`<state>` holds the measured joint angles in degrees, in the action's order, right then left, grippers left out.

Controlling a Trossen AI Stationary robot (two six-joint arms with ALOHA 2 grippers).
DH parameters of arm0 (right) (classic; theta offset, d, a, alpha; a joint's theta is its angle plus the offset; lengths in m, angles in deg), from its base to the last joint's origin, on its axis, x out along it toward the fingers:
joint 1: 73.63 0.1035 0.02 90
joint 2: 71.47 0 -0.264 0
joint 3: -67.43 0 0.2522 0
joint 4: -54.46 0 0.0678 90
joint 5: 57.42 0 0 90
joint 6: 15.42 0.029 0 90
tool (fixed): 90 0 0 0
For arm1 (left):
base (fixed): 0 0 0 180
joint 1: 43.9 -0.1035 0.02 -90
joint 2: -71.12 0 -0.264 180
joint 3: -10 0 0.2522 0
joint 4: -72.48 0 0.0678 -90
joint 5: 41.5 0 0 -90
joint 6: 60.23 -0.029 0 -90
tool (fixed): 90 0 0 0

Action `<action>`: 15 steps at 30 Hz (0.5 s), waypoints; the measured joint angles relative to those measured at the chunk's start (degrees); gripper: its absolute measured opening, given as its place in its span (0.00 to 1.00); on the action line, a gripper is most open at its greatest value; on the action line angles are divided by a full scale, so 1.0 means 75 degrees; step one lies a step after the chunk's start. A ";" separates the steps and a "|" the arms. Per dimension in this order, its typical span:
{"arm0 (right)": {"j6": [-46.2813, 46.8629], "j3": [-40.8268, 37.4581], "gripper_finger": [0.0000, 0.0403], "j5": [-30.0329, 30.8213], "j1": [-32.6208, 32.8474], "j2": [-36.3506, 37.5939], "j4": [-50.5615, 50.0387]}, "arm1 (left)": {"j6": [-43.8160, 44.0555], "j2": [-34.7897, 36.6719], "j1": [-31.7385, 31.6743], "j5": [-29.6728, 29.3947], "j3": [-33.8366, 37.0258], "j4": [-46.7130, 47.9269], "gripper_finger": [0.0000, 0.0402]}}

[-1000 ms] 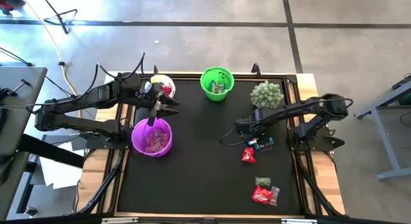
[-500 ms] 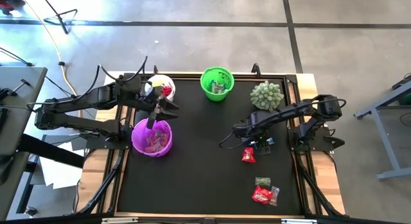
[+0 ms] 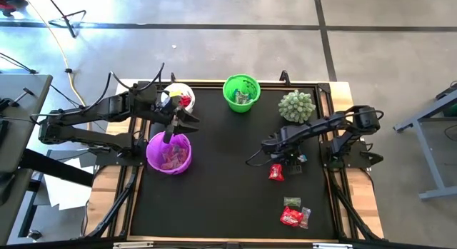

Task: Sort candy
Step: Put the white chocolate into the green bucket

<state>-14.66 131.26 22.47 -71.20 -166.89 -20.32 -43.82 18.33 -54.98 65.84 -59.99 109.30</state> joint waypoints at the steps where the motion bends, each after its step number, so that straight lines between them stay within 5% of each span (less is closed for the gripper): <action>1: 0.0102 -0.0124 0.38 0.0001 0.0000 0.0000 0.0059 | 0.0000 0.0000 0.0000 -0.0001 0.0000 0.0019 0.46; 9: 0.0268 -0.0656 0.35 0.0304 0.0000 0.0035 0.0563 | 0.0129 0.0000 -0.0006 -0.0424 0.0000 -0.0044 0.46; 15: 0.0261 -0.0536 0.18 0.0405 -0.0003 0.0026 0.0533 | 0.0215 -0.0003 -0.0002 -0.0665 0.0000 -0.0051 0.46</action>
<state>-12.70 127.24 25.51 -71.22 -166.69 -16.32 -42.21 18.30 -54.99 60.86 -59.99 108.92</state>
